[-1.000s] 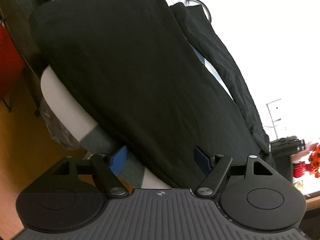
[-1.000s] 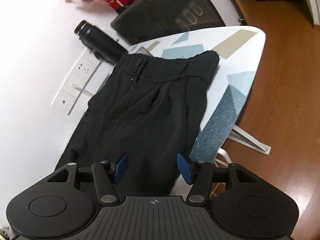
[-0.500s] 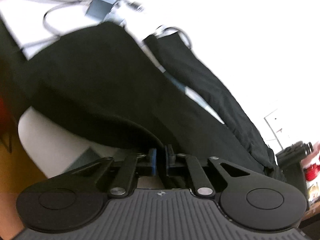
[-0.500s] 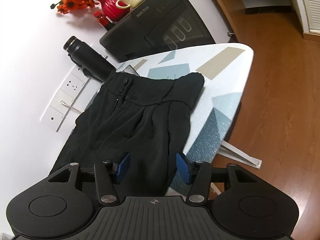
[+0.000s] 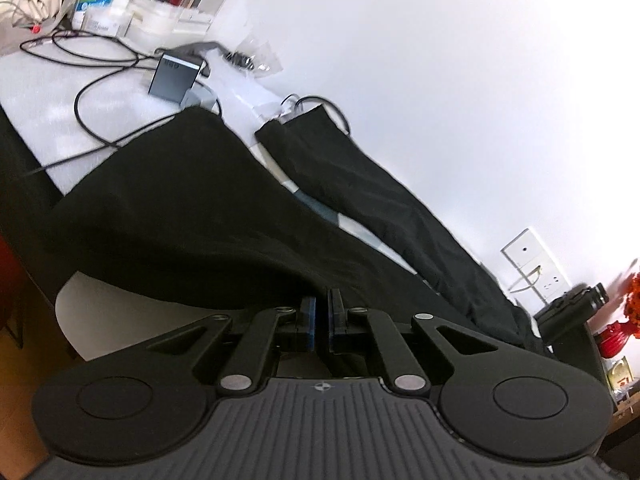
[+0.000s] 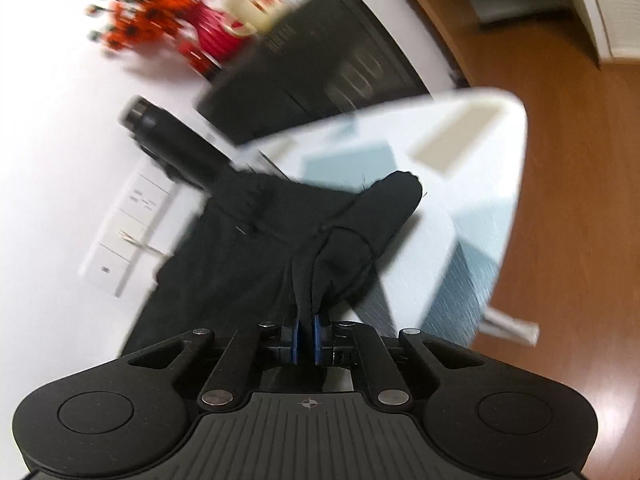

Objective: Fold clothes

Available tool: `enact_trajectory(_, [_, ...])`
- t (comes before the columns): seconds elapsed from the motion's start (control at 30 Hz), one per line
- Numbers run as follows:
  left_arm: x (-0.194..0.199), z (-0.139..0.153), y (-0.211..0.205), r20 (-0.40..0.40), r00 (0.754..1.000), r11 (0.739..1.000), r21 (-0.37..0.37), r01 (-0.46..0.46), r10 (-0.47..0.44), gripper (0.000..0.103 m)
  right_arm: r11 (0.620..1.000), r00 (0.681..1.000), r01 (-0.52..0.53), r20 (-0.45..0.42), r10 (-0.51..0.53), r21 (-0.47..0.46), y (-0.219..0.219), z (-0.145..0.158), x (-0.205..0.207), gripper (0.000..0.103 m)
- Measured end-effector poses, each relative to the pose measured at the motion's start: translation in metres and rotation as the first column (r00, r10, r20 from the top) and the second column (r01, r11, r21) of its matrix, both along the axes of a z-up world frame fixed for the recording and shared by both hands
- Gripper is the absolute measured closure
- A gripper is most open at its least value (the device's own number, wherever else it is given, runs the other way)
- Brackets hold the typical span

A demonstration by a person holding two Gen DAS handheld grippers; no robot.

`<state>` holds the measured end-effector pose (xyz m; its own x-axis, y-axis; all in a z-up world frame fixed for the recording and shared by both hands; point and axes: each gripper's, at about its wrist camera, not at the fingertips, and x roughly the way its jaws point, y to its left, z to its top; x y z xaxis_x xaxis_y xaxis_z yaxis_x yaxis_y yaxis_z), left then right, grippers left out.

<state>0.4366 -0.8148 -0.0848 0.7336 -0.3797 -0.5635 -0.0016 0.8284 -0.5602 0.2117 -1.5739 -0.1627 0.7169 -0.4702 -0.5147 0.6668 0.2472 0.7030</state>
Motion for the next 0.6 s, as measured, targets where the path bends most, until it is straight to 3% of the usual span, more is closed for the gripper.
enact_trajectory(0.2, [-0.028, 0.028, 0.002, 0.096, 0.993, 0.998, -0.007, 0.069, -0.068, 0.098, 0.995, 0.996, 0.035, 0.087, -0.027, -0.092, 0.013, 0.05, -0.033, 0.097])
enact_trajectory(0.37, [-0.049, 0.054, 0.005, 0.188, 0.975, 0.993, -0.013, 0.121, -0.117, 0.098, 0.993, 0.995, 0.074, 0.079, -0.067, -0.093, 0.016, 0.067, -0.063, 0.097])
enact_trajectory(0.6, [0.001, 0.073, -0.003, 0.202, 0.977, 0.991, -0.1, 0.088, -0.067, 0.098, 0.993, 0.996, 0.056, 0.077, -0.048, -0.105, 0.008, 0.085, -0.049, 0.097])
